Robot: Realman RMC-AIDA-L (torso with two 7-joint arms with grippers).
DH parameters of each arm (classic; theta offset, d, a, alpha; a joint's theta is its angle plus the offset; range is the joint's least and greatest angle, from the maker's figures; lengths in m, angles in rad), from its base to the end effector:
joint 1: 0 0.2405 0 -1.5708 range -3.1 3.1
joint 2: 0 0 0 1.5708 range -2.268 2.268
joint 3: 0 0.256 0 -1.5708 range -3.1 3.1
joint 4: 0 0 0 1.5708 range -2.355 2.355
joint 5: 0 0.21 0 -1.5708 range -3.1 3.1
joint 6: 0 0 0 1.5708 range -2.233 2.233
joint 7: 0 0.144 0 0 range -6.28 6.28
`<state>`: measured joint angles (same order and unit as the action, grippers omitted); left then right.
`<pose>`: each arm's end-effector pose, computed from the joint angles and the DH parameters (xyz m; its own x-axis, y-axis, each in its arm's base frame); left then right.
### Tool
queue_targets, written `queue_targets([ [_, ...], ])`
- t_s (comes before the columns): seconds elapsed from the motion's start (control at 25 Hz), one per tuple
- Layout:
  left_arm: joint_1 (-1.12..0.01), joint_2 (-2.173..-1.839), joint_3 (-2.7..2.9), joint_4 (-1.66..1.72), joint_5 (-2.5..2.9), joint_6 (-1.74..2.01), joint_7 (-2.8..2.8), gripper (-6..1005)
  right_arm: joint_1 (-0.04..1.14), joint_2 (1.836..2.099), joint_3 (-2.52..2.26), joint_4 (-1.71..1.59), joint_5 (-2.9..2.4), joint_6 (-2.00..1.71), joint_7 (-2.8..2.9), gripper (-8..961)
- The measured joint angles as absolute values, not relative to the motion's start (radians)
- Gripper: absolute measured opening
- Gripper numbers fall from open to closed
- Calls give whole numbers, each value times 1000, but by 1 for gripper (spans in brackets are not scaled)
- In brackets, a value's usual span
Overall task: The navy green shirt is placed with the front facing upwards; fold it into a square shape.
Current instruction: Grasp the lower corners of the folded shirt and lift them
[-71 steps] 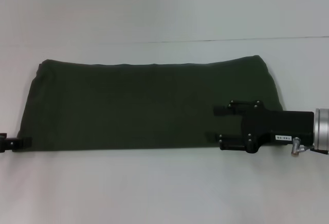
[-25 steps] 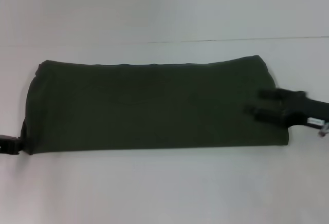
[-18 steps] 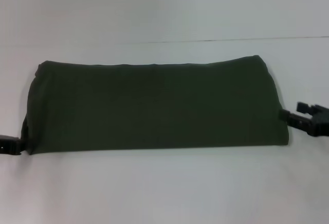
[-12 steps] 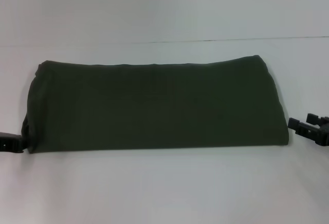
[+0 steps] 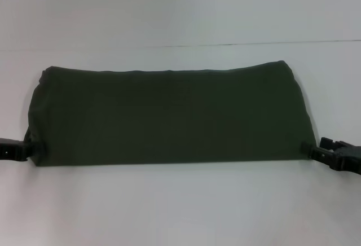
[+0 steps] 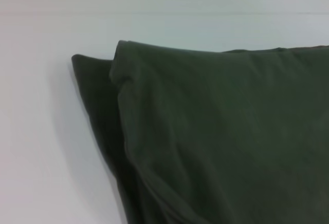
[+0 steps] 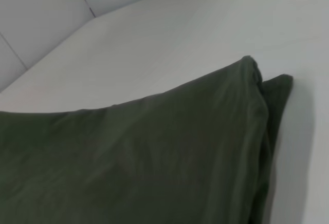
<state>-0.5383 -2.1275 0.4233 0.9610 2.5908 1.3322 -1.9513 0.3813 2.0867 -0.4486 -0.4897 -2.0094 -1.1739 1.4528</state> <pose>-0.3386 0.3430 0.0562 0.5464 0.7603 0.3513 0.8123 -0.3788 -0.4434 0.3721 0.3010 -0.0010 0.4764 -0.5973 -0.6452 -0.8770 -0.3752 -0.3002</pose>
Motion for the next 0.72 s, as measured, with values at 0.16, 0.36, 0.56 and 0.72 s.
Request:
queue_targets([
  [0.16,-546,-2128,423,962,2590,1333,-1950,5,386,2087,-466,-479,-2009,-1171,1453,749],
  [0.36,-548,-2129,423,963,2589,1336,-1950,5,403,2087,-489,-461,-2006,-1151,1453,750],
  [0.56,-548,-2129,423,963,2589,1338,-1950,6,424,2086,-502,-437,-2004,-1134,1452,748],
  [0.72,-548,-2129,423,963,2589,1335,-1950,6,437,2085,-522,-423,-2003,-1107,1452,746],
])
